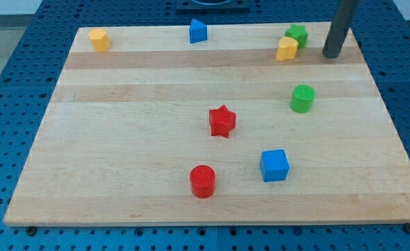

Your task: Move the yellow heart to the center left

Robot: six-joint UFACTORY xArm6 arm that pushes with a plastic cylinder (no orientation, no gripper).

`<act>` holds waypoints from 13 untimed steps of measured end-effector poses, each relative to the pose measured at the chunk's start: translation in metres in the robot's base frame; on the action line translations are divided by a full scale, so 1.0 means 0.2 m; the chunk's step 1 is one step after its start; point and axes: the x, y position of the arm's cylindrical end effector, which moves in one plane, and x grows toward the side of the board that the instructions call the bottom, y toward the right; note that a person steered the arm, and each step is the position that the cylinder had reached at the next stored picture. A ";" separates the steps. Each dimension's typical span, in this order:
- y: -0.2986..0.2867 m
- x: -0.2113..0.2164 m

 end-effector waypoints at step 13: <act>-0.58 -0.03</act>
